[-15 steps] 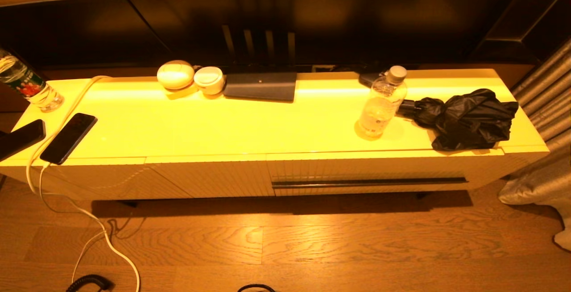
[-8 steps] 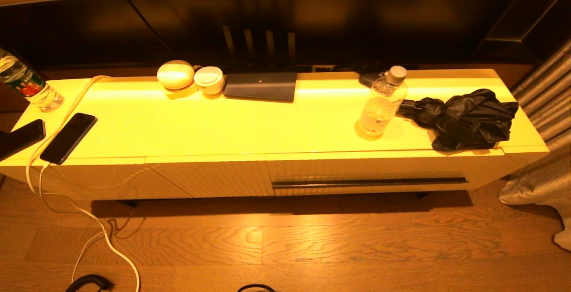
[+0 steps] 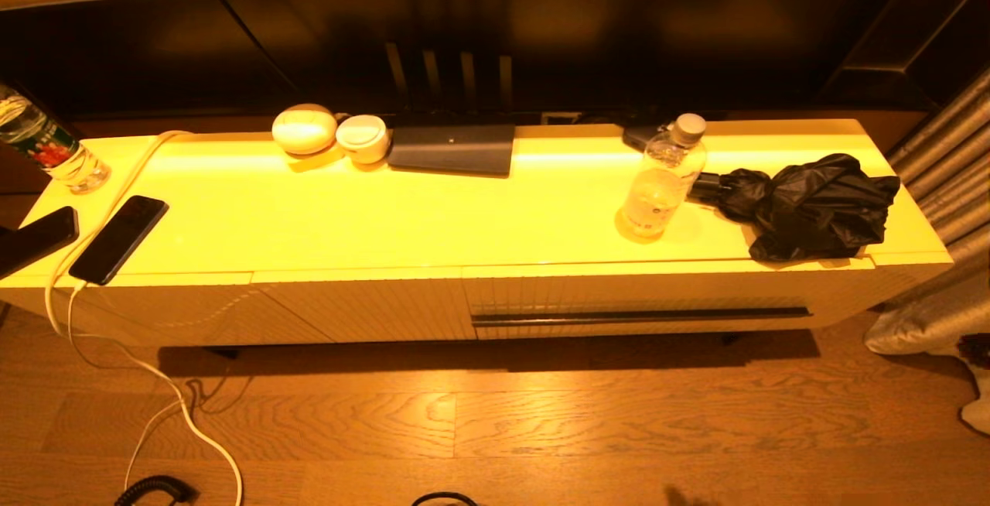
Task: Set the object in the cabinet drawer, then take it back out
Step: Open the drawer
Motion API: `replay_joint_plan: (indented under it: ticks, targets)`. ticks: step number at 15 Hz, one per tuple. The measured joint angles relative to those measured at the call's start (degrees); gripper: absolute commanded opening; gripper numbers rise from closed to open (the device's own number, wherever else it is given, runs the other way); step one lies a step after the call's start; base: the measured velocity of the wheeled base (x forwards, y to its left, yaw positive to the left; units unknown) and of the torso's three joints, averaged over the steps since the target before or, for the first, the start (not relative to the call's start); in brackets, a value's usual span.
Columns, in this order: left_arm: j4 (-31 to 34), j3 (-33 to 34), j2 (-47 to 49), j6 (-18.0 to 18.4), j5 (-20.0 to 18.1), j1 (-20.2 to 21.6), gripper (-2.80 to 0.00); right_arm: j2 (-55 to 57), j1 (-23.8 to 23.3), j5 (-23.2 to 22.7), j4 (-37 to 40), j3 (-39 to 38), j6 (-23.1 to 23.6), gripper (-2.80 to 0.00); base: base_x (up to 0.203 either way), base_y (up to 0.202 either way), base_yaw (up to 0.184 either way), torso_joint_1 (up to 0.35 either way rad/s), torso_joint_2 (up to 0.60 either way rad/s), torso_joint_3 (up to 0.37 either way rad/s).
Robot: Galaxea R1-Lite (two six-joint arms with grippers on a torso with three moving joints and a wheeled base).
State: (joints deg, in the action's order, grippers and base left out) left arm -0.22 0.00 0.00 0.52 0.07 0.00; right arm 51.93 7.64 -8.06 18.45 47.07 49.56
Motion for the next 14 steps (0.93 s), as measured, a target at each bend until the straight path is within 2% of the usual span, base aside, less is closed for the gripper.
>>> replay_joint_plan:
  ticks: [1, 4, 6, 11, 14]
  targets:
    - [-0.03, 0.0, 0.0, 0.0, 0.0, 0.0, -2.8, 3.51, 2.9, 1.52, -0.19, 0.2, 2.33, -2.8, 0.0, 0.0, 0.0, 0.0, 0.0, 0.0]
    - [0.0, 0.0, 0.0, -0.01, 0.0, 0.0, -2.8, 13.41, 10.99, 9.86, -0.26, 0.56, 7.88, -2.8, 0.0, 0.0, 0.0, 0.0, 0.0, 0.0]
    - [-0.03, 0.0, 0.0, 0.0, -0.02, 0.0, -2.8, 19.45, 12.76, 11.83, -0.91, 0.59, 9.72, -2.8, 0.0, 0.0, 0.0, 0.0, 0.0, 0.0]
    - [0.0, 0.0, 0.0, 0.0, 0.0, 0.0, -2.8, 37.39, 13.55, 11.53, -9.78, 0.2, 11.53, -2.8, 0.0, 0.0, 0.0, 0.0, 0.0, 0.0]
    - [-0.05, 0.0, 0.0, -0.01, -0.02, 0.0, -2.8, 45.16, 12.98, 4.65, -11.49, 0.2, 16.96, -2.8, 0.0, 0.0, 0.0, 0.0, 0.0, 0.0]
